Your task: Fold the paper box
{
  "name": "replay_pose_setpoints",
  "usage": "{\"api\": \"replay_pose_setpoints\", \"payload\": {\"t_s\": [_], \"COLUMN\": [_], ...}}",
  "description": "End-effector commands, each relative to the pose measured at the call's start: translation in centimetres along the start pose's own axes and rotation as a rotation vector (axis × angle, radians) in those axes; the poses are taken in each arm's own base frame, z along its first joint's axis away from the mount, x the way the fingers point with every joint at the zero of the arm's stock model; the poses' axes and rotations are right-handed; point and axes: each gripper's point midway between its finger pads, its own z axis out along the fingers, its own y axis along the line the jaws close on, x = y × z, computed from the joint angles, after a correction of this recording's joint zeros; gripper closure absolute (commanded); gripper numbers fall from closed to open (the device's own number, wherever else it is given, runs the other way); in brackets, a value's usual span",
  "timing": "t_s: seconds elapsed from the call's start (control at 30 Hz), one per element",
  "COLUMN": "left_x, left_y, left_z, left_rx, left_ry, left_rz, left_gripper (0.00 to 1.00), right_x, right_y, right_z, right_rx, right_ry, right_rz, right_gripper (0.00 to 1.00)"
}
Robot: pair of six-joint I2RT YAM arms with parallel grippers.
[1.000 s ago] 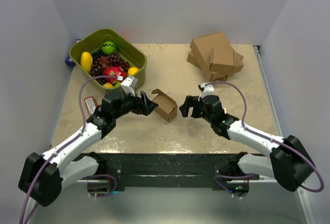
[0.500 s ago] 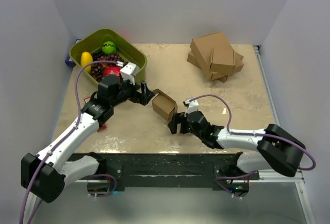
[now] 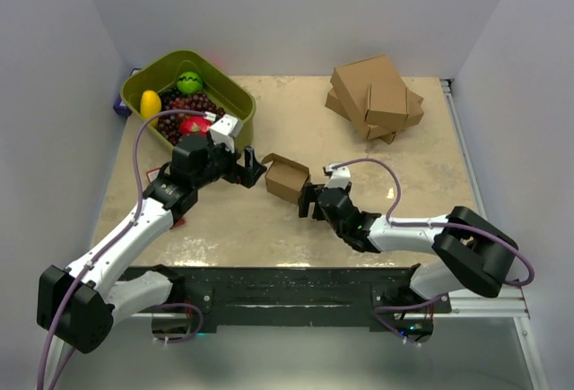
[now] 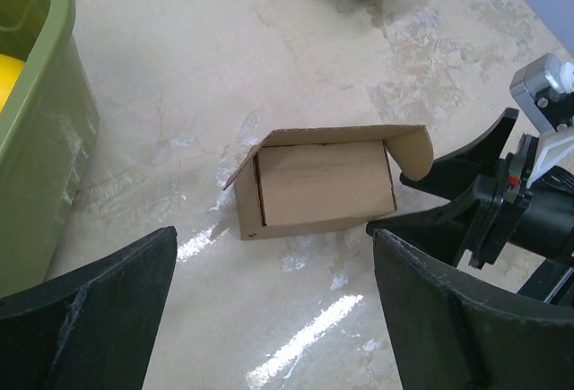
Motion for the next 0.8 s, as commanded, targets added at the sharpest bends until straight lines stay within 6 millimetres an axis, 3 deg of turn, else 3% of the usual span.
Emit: {"api": "replay_pose_setpoints", "payload": {"t_s": [0.0,0.23,0.4,0.77], "left_x": [-0.7,0.6,1.8,2.0], "left_y": [0.0,-0.5,0.9,2.1], "left_z": [-0.1,0.6,1.9,5.1], "left_rx": [0.015,0.066,0.009,-0.026], "left_ry": [-0.038,0.011,0.093,0.159], "left_rz": [0.031,0.032,0.027,0.013], "left_gripper": [0.06,0.07,0.09,0.13], "right_x": [-3.0,-6.0,-8.1,-10.8], "right_y": [-2.7,-1.9,-1.4,1.9], "right_z": [0.2,-2.7,-5.3,-4.3], "right_rx": [0.114,0.037,-0.017,-0.084], "right_ry": [-0.090,-0.122,-0.112,-0.026], "right_rz": [0.009,-0.064,-0.074,-0.052], "right_gripper": [0.13,0.13,0.13,0.30]}}
